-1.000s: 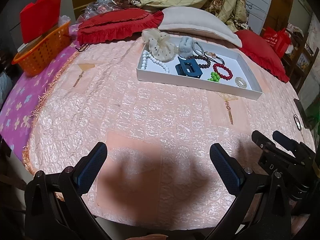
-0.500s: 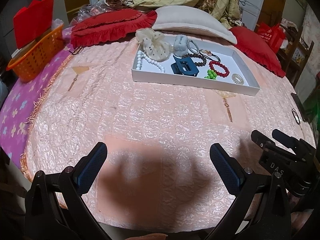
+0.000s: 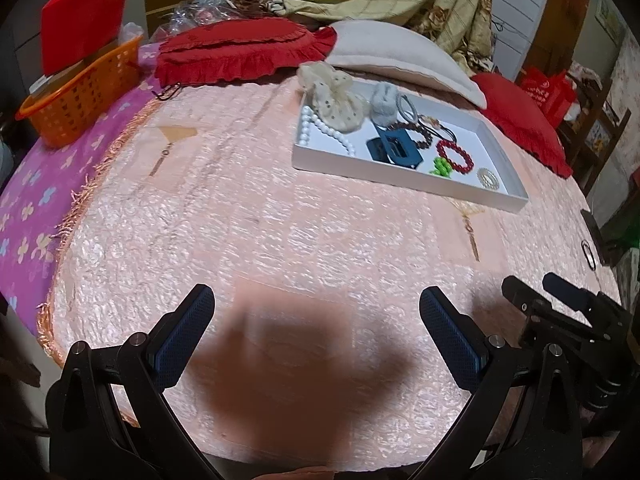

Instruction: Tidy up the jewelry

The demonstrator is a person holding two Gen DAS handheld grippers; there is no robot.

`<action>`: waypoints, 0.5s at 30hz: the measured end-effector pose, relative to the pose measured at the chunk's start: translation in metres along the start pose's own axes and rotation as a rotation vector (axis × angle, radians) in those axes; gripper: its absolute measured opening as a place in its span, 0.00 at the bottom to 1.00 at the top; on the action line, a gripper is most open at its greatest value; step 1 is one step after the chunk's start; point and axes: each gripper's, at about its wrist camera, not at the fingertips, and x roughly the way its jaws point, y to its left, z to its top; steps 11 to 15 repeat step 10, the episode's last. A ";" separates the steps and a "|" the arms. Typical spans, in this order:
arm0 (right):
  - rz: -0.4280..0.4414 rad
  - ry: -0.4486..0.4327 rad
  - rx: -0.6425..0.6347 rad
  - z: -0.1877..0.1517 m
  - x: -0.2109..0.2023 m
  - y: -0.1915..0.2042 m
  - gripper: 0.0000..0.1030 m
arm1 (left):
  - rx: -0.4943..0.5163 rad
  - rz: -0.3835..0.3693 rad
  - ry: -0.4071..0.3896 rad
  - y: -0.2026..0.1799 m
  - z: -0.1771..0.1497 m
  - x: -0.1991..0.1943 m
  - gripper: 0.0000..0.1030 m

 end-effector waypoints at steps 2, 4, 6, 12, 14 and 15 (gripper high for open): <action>-0.002 -0.004 -0.008 0.001 -0.001 0.004 0.56 | -0.008 0.000 -0.004 0.004 0.002 -0.001 1.00; -0.004 -0.006 -0.017 0.003 -0.001 0.007 0.56 | -0.009 0.001 -0.008 0.006 0.003 -0.001 0.99; 0.001 -0.008 -0.018 0.004 -0.002 0.008 0.56 | -0.003 0.002 -0.013 0.007 0.004 -0.002 1.00; 0.022 -0.001 -0.018 0.004 0.000 0.010 0.56 | 0.005 0.004 -0.008 0.003 0.006 -0.001 1.00; 0.022 -0.001 -0.018 0.004 0.000 0.010 0.56 | 0.005 0.004 -0.008 0.003 0.006 -0.001 1.00; 0.022 -0.001 -0.018 0.004 0.000 0.010 0.56 | 0.005 0.004 -0.008 0.003 0.006 -0.001 1.00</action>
